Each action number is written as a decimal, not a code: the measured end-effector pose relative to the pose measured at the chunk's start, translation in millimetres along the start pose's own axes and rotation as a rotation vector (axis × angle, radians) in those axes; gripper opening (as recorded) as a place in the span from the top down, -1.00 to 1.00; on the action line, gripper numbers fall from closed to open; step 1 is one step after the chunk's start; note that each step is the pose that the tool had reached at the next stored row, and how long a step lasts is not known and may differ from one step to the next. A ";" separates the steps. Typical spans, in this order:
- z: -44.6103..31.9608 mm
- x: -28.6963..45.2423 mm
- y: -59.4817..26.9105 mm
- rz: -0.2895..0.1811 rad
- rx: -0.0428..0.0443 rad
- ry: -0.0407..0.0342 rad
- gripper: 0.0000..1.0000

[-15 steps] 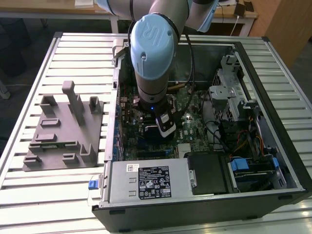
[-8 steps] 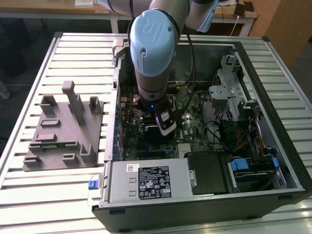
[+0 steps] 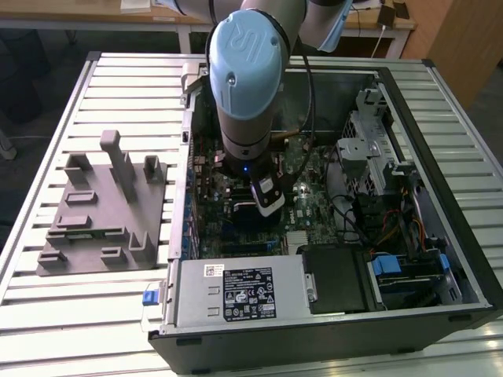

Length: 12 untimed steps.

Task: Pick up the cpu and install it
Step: 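Install the second cpu locking lever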

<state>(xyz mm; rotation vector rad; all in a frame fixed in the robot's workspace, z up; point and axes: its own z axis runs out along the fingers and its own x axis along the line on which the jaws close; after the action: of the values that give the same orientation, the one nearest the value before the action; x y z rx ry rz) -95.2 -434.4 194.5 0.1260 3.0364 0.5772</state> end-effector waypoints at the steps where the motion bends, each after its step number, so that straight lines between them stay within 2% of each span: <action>1: 0.3 0.0 -0.1 0.000 0.0001 0.0001 0.79; 12: 3.1 0.2 -1.2 0.000 -0.0055 0.0004 0.79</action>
<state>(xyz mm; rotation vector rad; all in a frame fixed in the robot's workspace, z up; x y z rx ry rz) -95.3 -434.4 191.2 0.1262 3.0350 0.5857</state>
